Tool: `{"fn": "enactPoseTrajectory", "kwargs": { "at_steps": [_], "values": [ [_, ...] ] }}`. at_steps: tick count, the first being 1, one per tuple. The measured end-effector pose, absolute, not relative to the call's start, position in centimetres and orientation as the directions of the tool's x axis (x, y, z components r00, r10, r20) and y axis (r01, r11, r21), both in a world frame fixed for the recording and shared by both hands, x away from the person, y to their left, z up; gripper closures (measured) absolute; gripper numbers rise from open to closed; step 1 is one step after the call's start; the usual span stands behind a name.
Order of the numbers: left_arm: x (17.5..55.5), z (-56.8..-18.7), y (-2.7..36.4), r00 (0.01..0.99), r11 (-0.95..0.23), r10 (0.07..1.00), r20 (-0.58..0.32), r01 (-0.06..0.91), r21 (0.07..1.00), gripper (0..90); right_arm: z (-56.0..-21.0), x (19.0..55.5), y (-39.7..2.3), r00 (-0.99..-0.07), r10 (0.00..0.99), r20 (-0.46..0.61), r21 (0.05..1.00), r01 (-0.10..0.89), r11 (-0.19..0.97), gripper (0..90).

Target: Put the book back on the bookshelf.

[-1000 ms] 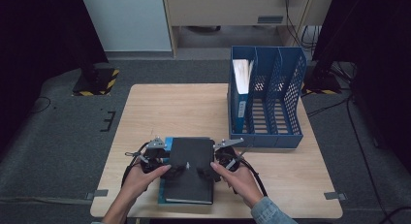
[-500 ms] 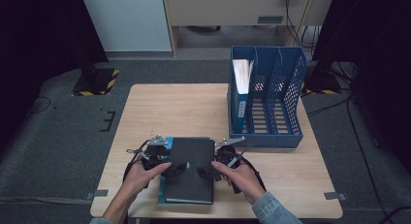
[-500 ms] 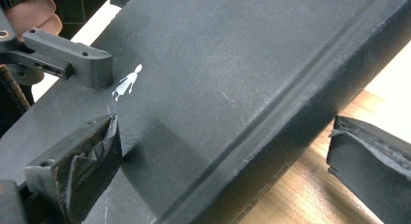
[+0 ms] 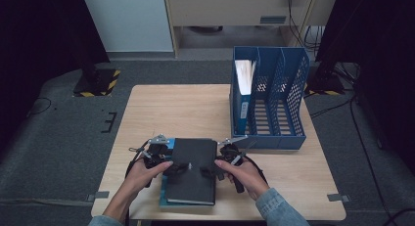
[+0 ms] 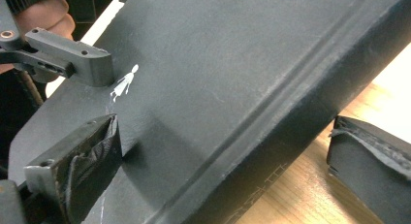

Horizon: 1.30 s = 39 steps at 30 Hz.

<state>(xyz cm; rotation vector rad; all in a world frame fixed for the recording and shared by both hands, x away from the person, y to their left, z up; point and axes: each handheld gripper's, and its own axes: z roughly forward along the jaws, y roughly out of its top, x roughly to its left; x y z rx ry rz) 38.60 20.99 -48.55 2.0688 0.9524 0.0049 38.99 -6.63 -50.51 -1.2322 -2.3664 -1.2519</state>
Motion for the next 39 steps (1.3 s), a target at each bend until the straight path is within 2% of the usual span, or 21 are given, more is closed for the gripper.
{"fn": "enactPoseTrajectory", "kwargs": {
  "at_steps": [7, 13, 18, 25, 39],
  "values": [
    [38.8, -48.5, 21.0, 0.718, -0.372, 0.622, -0.313, 0.622, 0.688, 9.1, -51.3, 40.0, -6.7, -0.632, 0.518, 0.576, 0.568, 0.766, 0.302, 0.1],
    [38.7, -48.3, 21.1, 0.718, -0.369, 0.624, -0.309, 0.618, 0.694, 11.1, -51.2, 40.0, -6.7, -0.639, 0.515, 0.571, 0.572, 0.76, 0.309, 0.4],
    [38.6, -47.3, 21.8, 0.713, -0.339, 0.632, -0.303, 0.606, 0.72, 20.6, -50.1, 39.7, -6.5, -0.67, 0.529, 0.521, 0.606, 0.726, 0.324, 1.5],
    [38.5, -45.1, 22.9, 0.715, -0.317, 0.645, -0.271, 0.573, 0.756, 36.4, -47.5, 39.7, -6.3, -0.692, 0.563, 0.451, 0.653, 0.687, 0.32, 9.9],
    [38.7, -41.1, 24.5, 0.727, -0.353, 0.656, -0.202, 0.533, 0.769, 55.2, -43.2, 40.6, -5.1, -0.731, 0.594, 0.335, 0.696, 0.617, 0.367, 21.3]
  ]
}}
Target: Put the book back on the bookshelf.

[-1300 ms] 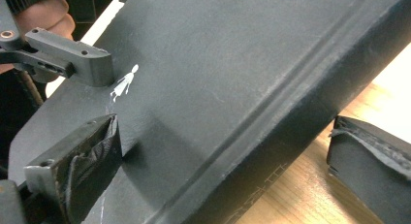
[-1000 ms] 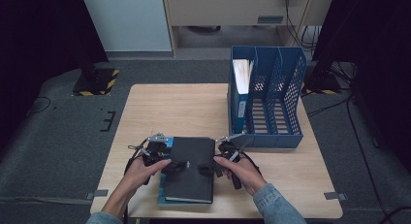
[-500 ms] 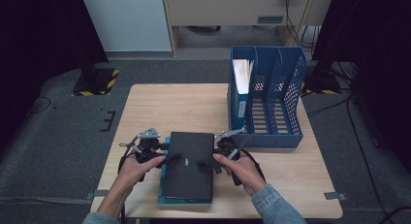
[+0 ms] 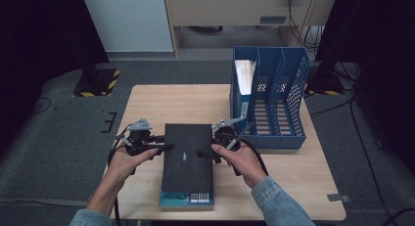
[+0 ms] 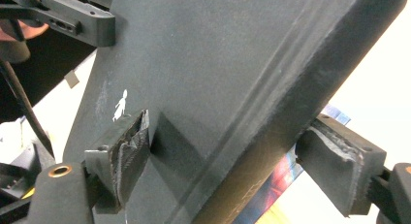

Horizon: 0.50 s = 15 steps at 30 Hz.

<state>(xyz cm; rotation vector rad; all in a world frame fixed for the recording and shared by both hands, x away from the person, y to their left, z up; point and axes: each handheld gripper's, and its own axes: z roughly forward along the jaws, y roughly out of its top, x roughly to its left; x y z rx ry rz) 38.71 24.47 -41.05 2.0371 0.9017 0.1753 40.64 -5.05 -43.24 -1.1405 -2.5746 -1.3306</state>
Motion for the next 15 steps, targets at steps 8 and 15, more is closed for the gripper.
{"fn": "enactPoseTrajectory", "kwargs": {
  "at_steps": [8, 15],
  "values": [
    [38.6, -40.4, 24.9, 0.731, -0.363, 0.655, -0.19, 0.525, 0.77, 57.7, -42.3, 40.7, -4.8, -0.742, 0.592, 0.315, 0.703, 0.602, 0.38, 24.1],
    [38.6, -39.9, 25.1, 0.729, -0.365, 0.659, -0.185, 0.526, 0.768, 59.6, -41.6, 40.7, -4.5, -0.752, 0.592, 0.289, 0.707, 0.585, 0.398, 25.1]
  ]
}}
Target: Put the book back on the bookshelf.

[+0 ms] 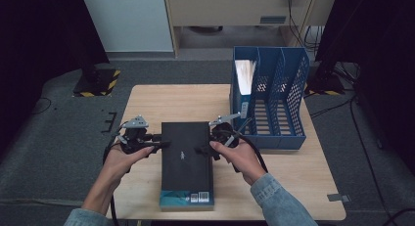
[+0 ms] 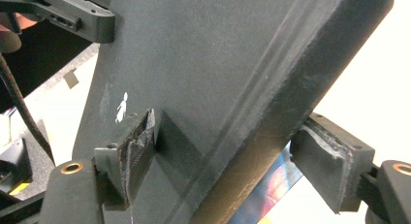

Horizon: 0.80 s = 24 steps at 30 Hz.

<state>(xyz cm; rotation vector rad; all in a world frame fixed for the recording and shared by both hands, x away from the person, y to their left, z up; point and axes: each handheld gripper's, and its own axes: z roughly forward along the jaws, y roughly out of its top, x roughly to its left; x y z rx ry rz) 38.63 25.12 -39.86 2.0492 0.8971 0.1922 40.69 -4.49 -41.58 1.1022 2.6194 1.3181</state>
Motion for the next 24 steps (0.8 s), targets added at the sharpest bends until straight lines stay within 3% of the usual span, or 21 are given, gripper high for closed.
{"fn": "enactPoseTrajectory", "kwargs": {
  "at_steps": [24],
  "values": [
    [38.7, -38.2, 25.6, 0.717, -0.362, 0.681, -0.147, 0.504, 0.784, 65.5, -39.2, 41.4, -4.0, -0.761, 0.603, 0.24, 0.723, 0.554, 0.412, 31.7]
  ]
}}
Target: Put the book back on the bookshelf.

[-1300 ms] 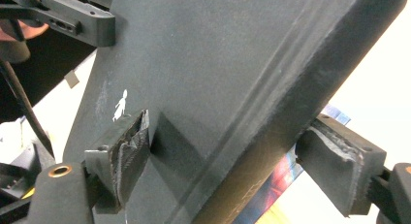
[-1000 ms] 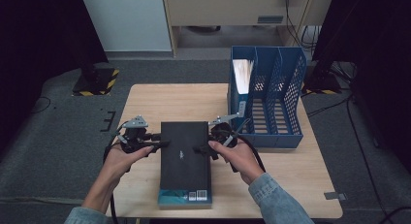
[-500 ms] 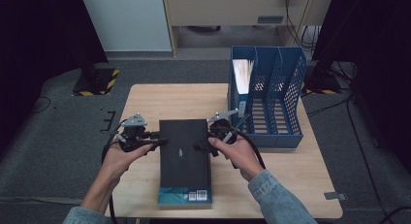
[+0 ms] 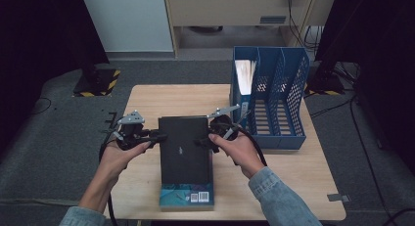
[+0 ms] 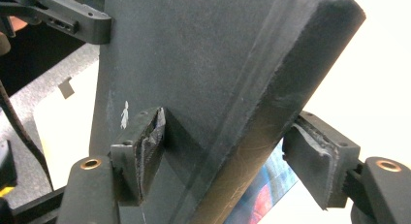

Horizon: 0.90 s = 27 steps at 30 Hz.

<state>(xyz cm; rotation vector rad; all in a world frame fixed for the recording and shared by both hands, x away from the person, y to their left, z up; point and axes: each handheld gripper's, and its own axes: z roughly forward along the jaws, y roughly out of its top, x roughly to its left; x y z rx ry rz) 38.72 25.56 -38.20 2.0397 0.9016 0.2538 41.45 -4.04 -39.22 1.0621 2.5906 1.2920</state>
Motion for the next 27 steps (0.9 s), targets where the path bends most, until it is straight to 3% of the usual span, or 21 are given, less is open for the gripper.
{"fn": "enactPoseTrajectory", "kwargs": {
  "at_steps": [27],
  "values": [
    [38.73, -37.37, 25.31, 0.724, -0.377, 0.677, -0.135, 0.497, 0.782, 68.7, -38.14, 41.52, -4.29, -0.776, 0.593, 0.214, 0.741, 0.524, 0.419, 32.8]
  ]
}}
